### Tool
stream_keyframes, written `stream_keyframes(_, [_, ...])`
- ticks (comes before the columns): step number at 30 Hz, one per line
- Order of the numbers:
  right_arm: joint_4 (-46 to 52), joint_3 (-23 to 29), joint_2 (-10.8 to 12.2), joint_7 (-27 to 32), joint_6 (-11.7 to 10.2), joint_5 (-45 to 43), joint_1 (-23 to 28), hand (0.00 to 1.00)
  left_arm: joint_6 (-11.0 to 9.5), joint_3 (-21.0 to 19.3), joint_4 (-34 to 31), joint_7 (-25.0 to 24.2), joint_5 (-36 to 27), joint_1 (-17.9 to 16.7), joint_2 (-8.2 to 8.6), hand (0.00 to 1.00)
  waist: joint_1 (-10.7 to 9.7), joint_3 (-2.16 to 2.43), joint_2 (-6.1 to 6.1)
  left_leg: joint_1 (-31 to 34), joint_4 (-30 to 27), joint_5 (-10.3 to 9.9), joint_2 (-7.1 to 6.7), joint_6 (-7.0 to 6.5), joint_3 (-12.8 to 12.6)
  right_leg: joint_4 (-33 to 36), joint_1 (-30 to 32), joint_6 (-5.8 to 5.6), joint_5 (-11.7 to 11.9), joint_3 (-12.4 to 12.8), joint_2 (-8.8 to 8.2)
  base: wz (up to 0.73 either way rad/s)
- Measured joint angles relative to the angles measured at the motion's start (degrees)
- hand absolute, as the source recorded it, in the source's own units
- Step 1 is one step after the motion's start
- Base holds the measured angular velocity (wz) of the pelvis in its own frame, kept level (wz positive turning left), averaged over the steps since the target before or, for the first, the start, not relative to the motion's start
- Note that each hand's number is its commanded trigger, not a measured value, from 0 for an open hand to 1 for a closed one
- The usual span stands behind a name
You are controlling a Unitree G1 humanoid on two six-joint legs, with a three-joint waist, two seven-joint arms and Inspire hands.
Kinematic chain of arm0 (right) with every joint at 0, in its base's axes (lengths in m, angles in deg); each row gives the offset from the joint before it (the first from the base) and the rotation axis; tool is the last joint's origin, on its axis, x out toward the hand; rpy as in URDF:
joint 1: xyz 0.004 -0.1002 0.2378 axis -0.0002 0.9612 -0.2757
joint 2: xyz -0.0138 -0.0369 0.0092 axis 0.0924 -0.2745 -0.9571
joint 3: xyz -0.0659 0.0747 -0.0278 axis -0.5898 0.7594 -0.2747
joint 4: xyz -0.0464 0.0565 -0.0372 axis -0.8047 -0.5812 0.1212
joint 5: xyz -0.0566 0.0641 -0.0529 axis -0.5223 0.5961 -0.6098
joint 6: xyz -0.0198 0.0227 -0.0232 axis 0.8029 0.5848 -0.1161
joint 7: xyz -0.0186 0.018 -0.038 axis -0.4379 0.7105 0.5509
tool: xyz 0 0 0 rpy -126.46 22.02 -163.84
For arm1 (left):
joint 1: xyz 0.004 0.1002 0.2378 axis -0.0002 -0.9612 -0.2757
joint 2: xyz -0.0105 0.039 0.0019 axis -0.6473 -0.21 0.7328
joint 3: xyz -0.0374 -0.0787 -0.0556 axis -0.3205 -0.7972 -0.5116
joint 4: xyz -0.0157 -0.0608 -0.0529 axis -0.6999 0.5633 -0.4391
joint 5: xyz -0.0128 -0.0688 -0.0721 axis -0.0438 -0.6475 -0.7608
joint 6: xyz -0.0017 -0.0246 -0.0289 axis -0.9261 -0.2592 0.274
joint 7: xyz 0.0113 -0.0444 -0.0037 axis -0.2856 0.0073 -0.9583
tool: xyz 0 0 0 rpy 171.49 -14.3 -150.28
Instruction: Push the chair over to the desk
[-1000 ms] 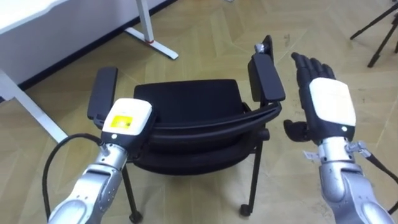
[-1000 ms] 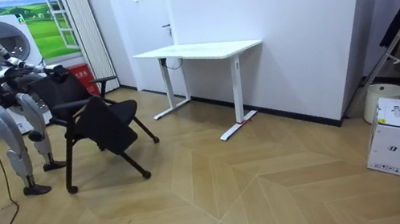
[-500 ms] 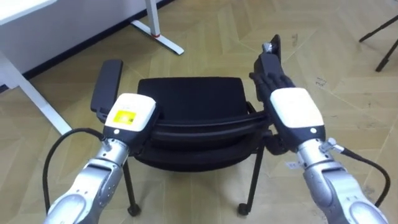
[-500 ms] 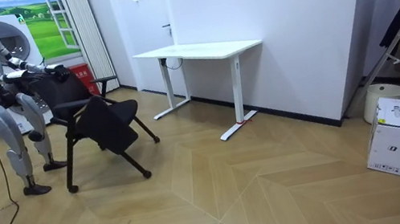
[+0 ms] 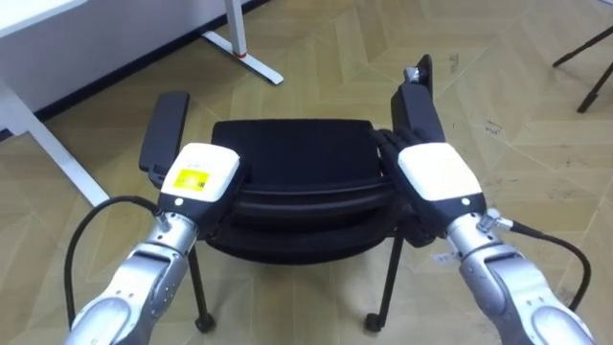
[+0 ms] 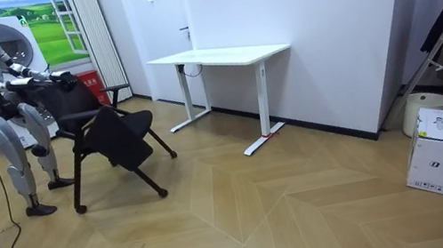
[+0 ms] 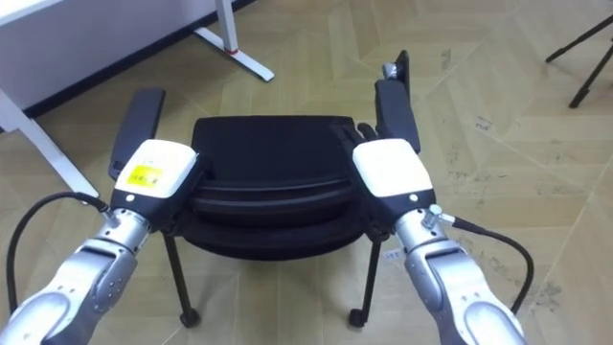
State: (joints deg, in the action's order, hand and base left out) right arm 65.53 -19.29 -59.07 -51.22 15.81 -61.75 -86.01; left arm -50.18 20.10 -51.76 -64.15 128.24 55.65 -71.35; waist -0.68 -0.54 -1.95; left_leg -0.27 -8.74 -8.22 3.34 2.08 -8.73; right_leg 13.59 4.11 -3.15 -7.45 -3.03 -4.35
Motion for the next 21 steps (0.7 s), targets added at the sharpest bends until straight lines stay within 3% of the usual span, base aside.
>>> stream_keyframes(8, [0.1, -2.8, 0.0, -1.4, -1.6, 0.1, -0.7, 0.0, -1.4, 0.1, 1.7, 0.1, -0.2, 1.2, 0.06, 1.0, 0.3, -0.02, -0.04, -0.1, 0.0, 0.0, 0.0, 0.0, 0.2, 0.0, -0.3, 0.0, 0.0, 0.0, 0.0, 0.0])
stream_keyframes(15, [-2.4, -3.7, 0.0, -2.3, -2.3, -0.4, -0.8, 0.0, -1.6, 0.8, 1.8, -0.1, 0.2, 2.1, 0.05, 1.0, 1.0, -0.37, -0.59, -0.1, -0.1, 0.0, -0.01, 0.0, 0.6, 0.0, -0.5, 0.03, -0.1, -0.3, -0.01, 0.02])
stream_keyframes(21, [-3.9, -3.7, 0.0, -2.2, -2.8, -1.2, -1.9, 0.0, -1.7, 1.0, 1.8, -0.4, 0.2, 2.4, 0.14, 1.0, 1.0, -0.39, -0.62, -0.1, -0.1, 0.0, -0.01, 0.0, 0.9, -0.1, -0.8, 0.07, -0.2, -0.7, -0.04, 0.02])
